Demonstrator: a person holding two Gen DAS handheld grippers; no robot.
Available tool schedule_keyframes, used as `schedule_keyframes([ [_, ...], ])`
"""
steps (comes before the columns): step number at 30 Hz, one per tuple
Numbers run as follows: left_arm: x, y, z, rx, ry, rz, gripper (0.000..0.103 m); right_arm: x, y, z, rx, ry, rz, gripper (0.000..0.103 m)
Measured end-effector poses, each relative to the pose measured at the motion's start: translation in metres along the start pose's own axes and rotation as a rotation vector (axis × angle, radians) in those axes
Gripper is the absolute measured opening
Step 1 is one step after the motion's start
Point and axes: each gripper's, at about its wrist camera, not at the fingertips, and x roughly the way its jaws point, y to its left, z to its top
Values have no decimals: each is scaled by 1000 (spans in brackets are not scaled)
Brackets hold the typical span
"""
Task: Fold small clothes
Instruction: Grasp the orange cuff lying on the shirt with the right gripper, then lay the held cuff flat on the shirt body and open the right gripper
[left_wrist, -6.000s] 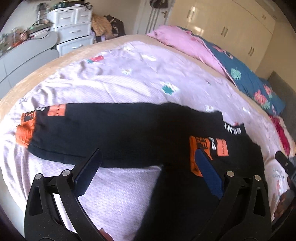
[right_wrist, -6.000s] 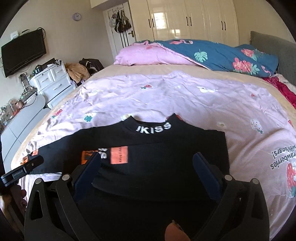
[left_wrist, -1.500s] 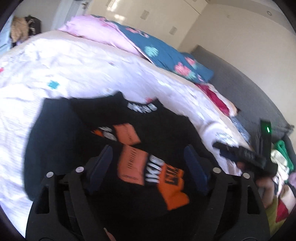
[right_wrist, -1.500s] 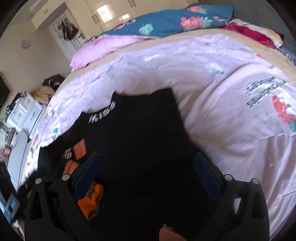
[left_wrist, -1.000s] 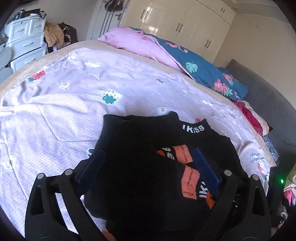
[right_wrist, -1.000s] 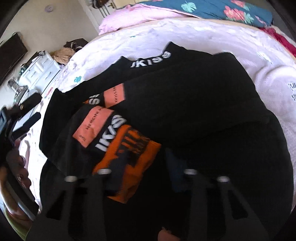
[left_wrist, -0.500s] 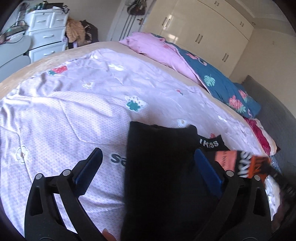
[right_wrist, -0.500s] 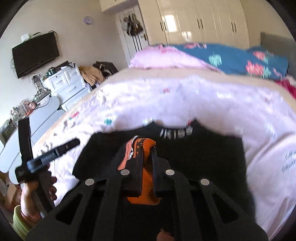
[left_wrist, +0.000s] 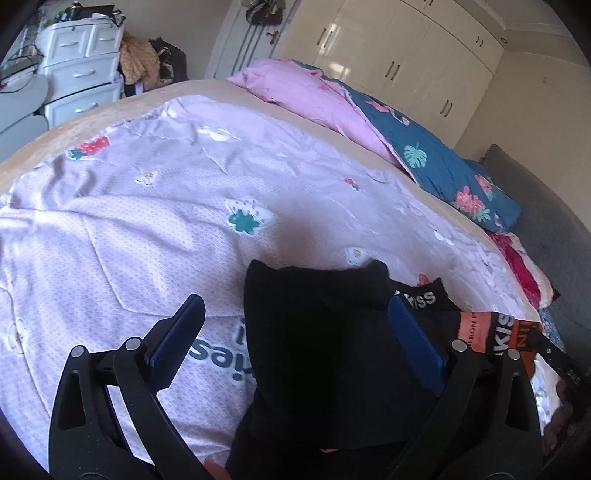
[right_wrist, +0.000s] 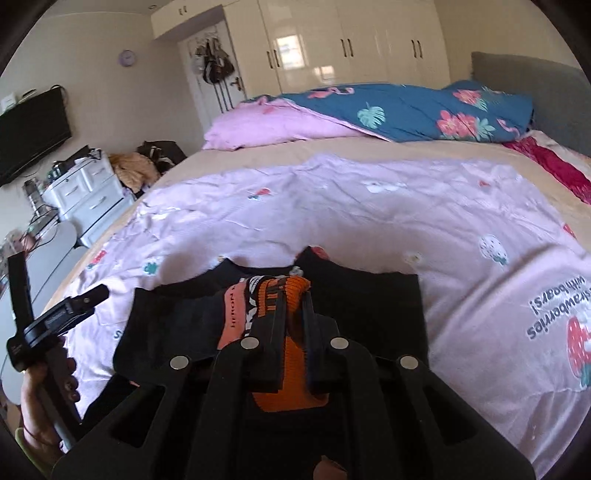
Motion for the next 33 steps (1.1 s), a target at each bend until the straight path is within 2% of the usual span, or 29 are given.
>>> schedule_keyframes([
  [7, 2, -25, -10, 105, 43, -28, 93, 4, -16, -6, 34, 45, -32, 7],
  [15, 24, -42, -30, 167, 146, -62, 87, 14, -21, -12, 31, 94, -73, 7],
  [18, 32, -44, -36, 168, 189, -82, 81, 19, -23, -15, 35, 112, -78, 7],
  [20, 36, -44, -39, 165, 203, -82, 69, 21, -24, -16, 34, 118, -80, 7],
  [22, 37, -44, -41, 166, 210, -83, 61, 22, -24, -16, 32, 119, -90, 8],
  [26, 41, -46, -44, 173, 237, -90, 60, 26, -26, -18, 28, 137, -130, 9],
  [28, 44, -48, -47, 193, 255, -70, 59, 30, -27, -19, 23, 155, -149, 11],
  [33, 52, -44, -49, 184, 299, -55, 59, 29, -32, -19, 30, 129, -166, 13],
])
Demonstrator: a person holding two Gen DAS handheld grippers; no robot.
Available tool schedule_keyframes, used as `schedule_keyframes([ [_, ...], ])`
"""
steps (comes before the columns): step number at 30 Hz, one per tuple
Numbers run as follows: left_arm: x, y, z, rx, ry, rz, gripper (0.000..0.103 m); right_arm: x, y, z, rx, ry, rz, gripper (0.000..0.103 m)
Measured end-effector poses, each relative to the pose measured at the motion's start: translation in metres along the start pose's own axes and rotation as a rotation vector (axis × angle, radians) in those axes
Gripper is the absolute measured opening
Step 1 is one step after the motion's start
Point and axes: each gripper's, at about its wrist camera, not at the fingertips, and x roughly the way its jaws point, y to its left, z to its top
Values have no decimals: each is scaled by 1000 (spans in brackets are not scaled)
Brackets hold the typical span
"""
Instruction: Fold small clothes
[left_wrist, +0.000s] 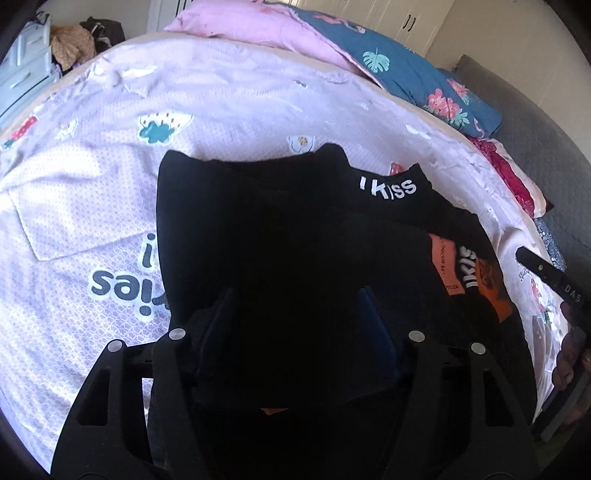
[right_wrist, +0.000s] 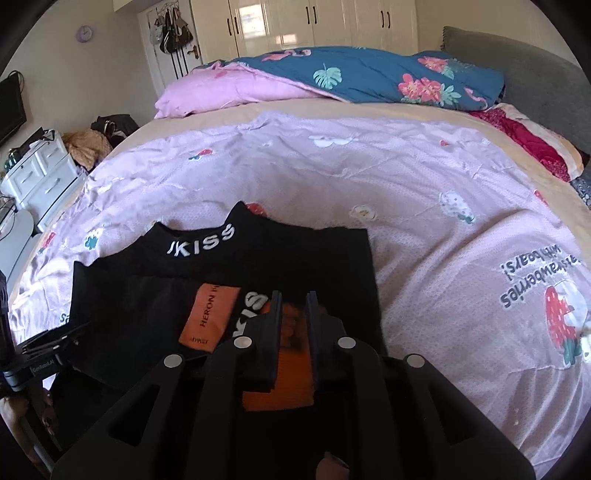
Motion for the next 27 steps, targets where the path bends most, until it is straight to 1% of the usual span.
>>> schedule_keyframes([
  [3, 1, -2, -1, 14, 5, 9, 59, -2, 2, 0, -6, -13, 27, 14],
  [5, 2, -2, -2, 20, 13, 16, 59, -1, 9, -2, -32, -4, 56, 22],
  [6, 4, -1, -3, 20, 18, 19, 59, -1, 14, -2, -45, 1, 71, 29],
  [7, 5, 0, -3, 19, 23, 22, 59, 0, 21, -4, -66, 6, 94, 33],
  [10, 6, 0, -5, 24, 32, 29, 59, 3, 39, -8, -118, 24, 150, 34],
  [12, 5, 2, -5, 22, 33, 27, 59, 7, 48, -11, -127, 40, 193, 36],
  [14, 4, 3, -6, 21, 35, 21, 59, 10, 58, -14, -118, 74, 294, 38],
  [16, 3, 5, -6, 15, 35, 12, 59, 11, 64, -16, -124, 89, 328, 50],
  [18, 2, 8, -7, 6, 35, 3, 59, 13, 70, -18, -152, 95, 299, 51],
  [20, 1, 10, -7, -4, 35, -6, 59, 25, 70, -21, -171, 132, 235, 51],
  [22, 0, 10, -8, -3, 36, -5, 59, 38, 66, -27, -179, 190, 172, 51],
  [24, 0, 9, -8, 3, 36, -1, 59, 45, 62, -29, -170, 214, 182, 51],
  [27, 0, 9, -8, 0, 37, -6, 59, 46, 62, -31, -178, 215, 175, 50],
])
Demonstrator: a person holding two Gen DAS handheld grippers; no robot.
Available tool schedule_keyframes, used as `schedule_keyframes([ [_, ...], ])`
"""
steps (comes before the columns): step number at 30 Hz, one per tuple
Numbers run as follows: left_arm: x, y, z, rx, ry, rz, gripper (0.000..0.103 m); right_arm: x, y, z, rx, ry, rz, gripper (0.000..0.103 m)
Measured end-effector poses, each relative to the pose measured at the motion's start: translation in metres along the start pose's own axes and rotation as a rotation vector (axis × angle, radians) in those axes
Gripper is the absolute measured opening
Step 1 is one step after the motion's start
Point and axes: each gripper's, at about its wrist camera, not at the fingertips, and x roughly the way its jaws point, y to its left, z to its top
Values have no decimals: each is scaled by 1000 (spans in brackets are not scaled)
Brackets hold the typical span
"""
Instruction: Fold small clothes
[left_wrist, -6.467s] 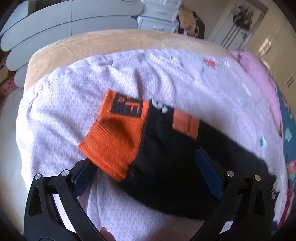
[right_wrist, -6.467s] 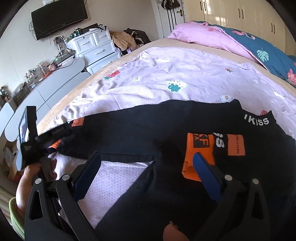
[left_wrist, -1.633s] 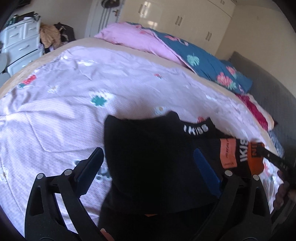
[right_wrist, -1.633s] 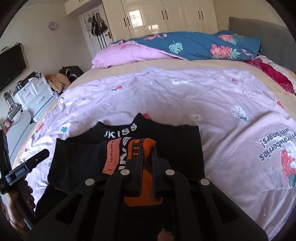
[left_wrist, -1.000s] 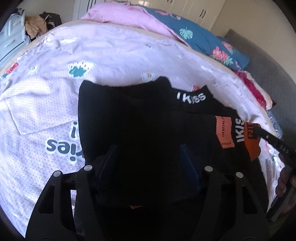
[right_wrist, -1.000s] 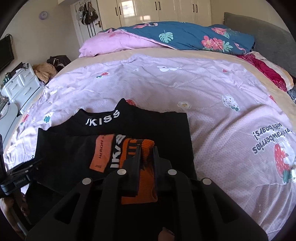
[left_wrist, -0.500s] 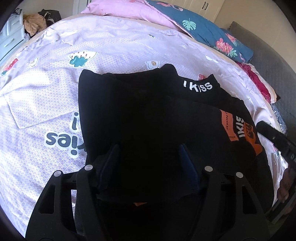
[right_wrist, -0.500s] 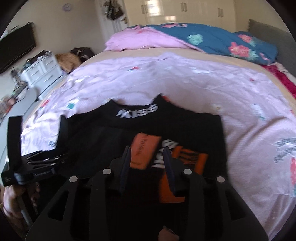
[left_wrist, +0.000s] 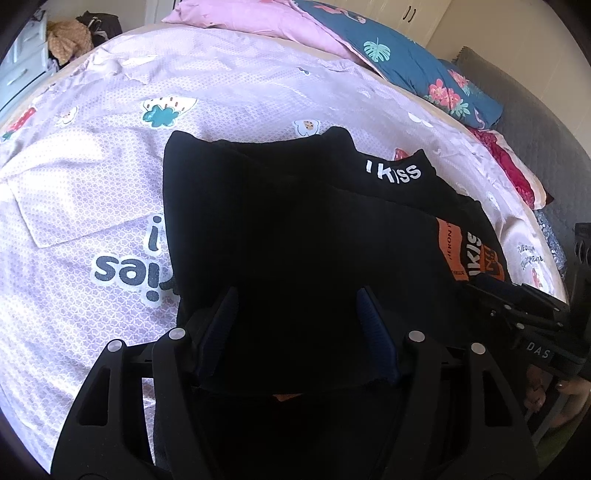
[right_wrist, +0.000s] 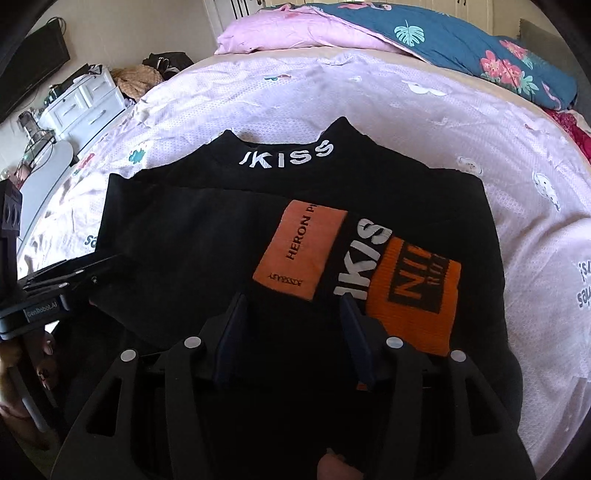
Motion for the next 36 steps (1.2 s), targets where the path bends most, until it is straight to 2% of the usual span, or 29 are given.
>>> schedule_keyframes([
  [3, 0, 1, 1, -7, 1, -8, 59, 6, 2, -4, -30, 12, -28, 51],
  [6, -3, 1, 0, -9, -1, -12, 59, 0, 4, -4, -41, -12, -27, 52],
  [8, -4, 2, 1, -17, -3, -20, 59, -6, 0, -2, -29, -34, -22, 58],
  [9, -5, 3, 1, -22, -5, -24, 59, -9, -1, -1, -23, -45, -35, 66],
  [13, -7, 3, 0, -19, -8, -22, 59, -18, -13, 2, 10, -74, -50, 68],
  [21, -11, 0, 0, -19, -12, -22, 59, -29, -23, 4, 51, -111, -66, 86],
  [25, -21, 0, 2, -25, -38, -23, 72, -37, -23, 6, 62, -141, -81, 96],
  [28, -31, -1, 4, -24, -71, -2, 81, -44, -24, 7, 68, -161, -83, 97],
  [30, -37, 1, 5, -30, -87, -2, 83, -48, -25, 7, 72, -174, -85, 98],
  [32, -41, 3, 5, -36, -102, 8, 92, -53, -25, 7, 79, -188, -83, 98],
  [36, -49, 6, 6, -46, -128, 31, 94, -60, -25, 7, 85, -207, -74, 98],
])
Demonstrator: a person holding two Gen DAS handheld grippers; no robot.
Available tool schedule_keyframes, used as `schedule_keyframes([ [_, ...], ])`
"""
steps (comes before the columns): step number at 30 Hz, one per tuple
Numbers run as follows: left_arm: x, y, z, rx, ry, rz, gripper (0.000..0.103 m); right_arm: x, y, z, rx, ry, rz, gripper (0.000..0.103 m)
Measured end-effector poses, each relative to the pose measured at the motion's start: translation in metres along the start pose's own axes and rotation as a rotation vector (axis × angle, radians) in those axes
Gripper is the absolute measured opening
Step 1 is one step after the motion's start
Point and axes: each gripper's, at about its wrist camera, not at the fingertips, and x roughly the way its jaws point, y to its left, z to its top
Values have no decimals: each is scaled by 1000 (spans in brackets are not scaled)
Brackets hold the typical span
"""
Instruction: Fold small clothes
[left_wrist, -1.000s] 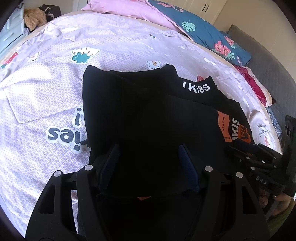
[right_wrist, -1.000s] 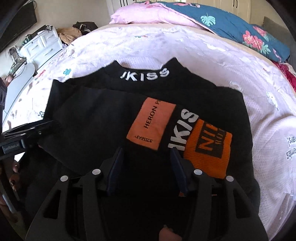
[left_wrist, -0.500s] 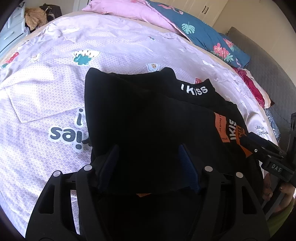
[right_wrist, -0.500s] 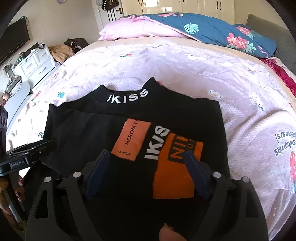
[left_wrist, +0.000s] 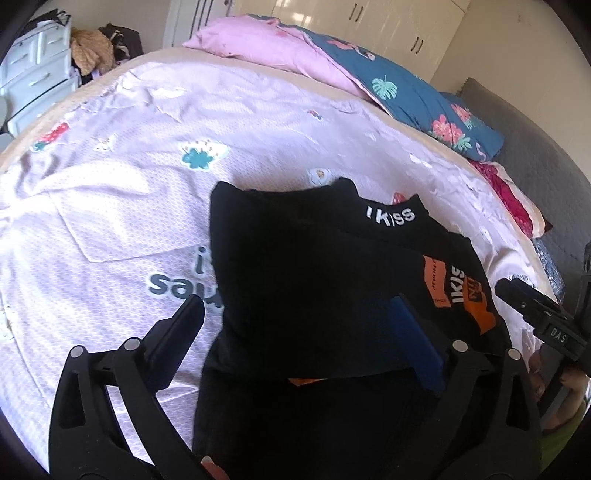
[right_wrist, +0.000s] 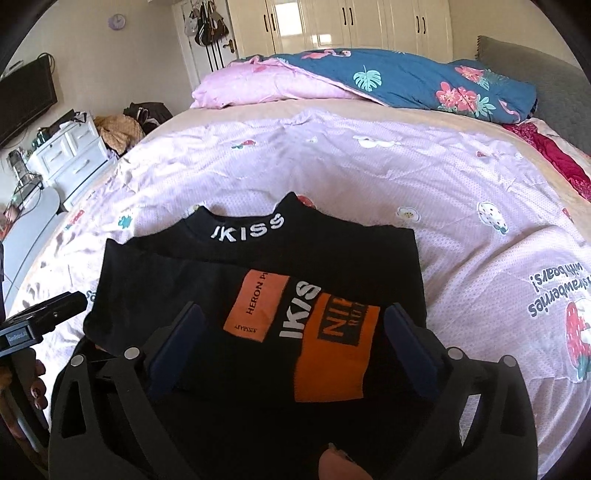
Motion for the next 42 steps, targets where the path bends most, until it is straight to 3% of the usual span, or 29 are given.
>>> schedule_keyframes([
  [8, -12, 6, 2, -26, -28, 13, 94, -13, 5, 2, -7, -29, 2, 98],
  [15, -38, -4, 0, 16, -83, 36, 94, -35, 18, 2, -38, -67, 8, 98],
  [21, -60, -15, -5, 26, -118, 12, 94, -62, 23, 0, -44, -114, 19, 99],
  [36, -113, -57, -34, 105, -185, -13, 94, -119, 13, -40, -2, -173, 42, 99],
  [42, -119, -61, -49, 113, -163, -24, 94, -130, 8, -51, 13, -169, 50, 99],
])
